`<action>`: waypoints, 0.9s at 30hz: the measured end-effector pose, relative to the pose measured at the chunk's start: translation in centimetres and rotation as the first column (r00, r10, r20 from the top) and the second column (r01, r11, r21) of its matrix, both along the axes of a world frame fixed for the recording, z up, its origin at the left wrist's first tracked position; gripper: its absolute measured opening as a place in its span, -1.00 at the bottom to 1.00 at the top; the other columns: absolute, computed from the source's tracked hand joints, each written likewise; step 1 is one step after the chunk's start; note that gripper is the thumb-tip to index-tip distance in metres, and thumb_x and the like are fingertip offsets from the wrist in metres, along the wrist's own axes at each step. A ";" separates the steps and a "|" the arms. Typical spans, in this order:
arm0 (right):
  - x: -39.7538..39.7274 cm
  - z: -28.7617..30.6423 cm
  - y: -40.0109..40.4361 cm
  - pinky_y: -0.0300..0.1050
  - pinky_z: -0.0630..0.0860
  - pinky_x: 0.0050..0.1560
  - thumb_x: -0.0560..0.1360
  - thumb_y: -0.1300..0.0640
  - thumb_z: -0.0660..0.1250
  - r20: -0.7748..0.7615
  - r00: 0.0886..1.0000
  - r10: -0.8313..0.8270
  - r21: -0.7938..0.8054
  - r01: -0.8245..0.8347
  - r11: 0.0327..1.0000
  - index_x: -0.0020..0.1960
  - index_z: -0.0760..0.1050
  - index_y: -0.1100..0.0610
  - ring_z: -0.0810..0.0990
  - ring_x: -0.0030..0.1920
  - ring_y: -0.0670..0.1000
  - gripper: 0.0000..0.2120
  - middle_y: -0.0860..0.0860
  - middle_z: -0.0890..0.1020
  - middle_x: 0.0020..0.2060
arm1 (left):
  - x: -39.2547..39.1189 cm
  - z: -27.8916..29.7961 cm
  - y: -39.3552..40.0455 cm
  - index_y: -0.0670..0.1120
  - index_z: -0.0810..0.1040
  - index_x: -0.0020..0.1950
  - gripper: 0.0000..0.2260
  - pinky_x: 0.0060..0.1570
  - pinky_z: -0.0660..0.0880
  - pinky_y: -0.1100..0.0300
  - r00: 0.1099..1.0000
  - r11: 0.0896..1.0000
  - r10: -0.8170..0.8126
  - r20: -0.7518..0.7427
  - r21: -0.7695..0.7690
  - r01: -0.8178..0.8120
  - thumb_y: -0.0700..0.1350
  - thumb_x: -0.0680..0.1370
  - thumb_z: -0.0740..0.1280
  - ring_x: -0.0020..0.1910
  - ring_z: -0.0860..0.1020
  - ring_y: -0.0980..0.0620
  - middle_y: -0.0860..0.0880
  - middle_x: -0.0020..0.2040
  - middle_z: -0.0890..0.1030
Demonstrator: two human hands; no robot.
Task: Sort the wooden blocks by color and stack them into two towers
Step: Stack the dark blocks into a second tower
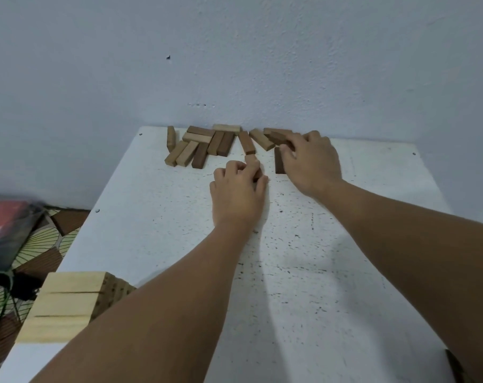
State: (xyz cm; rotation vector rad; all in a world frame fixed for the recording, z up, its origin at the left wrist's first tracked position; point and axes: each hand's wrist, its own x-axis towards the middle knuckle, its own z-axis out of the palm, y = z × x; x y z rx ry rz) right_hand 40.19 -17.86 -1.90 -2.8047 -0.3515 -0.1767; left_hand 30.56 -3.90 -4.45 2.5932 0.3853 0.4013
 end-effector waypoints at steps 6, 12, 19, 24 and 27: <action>-2.0 -0.7 -1.6 0.18 0.44 0.25 0.69 -0.03 0.09 -0.001 1.000 -0.024 0.142 0.023 0.990 0.25 0.55 0.02 0.54 0.16 0.20 -0.69 0.08 0.61 0.16 | -0.1 0.1 0.0 0.22 0.48 0.45 -0.64 0.30 0.34 0.01 0.999 0.999 -0.040 -0.020 -0.010 0.040 0.20 0.66 0.25 0.31 0.33 -0.07 0.10 0.37 0.50; -4.2 -0.2 -0.2 0.09 0.34 0.35 0.70 -0.09 0.16 -0.056 0.997 0.055 0.033 -0.053 0.998 0.39 0.53 -0.19 0.45 0.26 0.16 -0.68 0.02 0.52 0.27 | -0.2 0.1 -0.5 0.28 0.44 0.46 -0.69 0.26 0.25 0.01 0.994 0.992 -0.075 -0.084 0.094 0.082 0.14 0.71 0.16 0.31 0.30 -0.11 0.08 0.44 0.45; -8.9 0.4 -1.0 0.16 0.31 0.41 0.68 -0.13 0.21 -0.148 0.989 0.012 0.072 -0.001 0.997 0.37 0.54 -0.25 0.43 0.29 0.15 -0.70 0.01 0.51 0.26 | -3.8 1.0 -1.7 0.27 0.56 0.36 -0.69 0.25 0.14 -0.04 0.993 0.994 -0.068 -0.096 0.078 0.076 0.04 0.75 0.11 0.34 0.34 -0.05 0.16 0.26 0.60; -14.5 0.0 -1.4 0.17 0.32 0.41 0.68 -0.13 0.21 -0.136 0.991 -0.010 0.115 0.026 0.993 0.35 0.55 -0.26 0.45 0.26 0.13 -0.71 -0.02 0.52 0.23 | -8.6 0.5 -2.5 0.31 0.44 0.42 -0.67 0.35 -0.06 -0.12 0.987 0.995 -0.086 -0.133 0.028 0.091 0.09 0.74 0.03 0.51 0.26 -0.08 0.23 0.27 0.57; -17.7 -0.4 -1.9 0.15 0.29 0.42 0.68 -0.13 0.20 -0.116 0.993 -0.020 0.122 0.034 0.992 0.34 0.55 -0.26 0.45 0.24 0.12 -0.72 -0.03 0.52 0.21 | -11.3 0.3 -2.9 0.33 0.42 0.43 -0.68 0.36 -0.18 -0.11 0.983 0.995 -0.093 -0.160 0.026 0.099 0.11 0.73 0.04 0.55 0.22 -0.10 0.24 0.33 0.55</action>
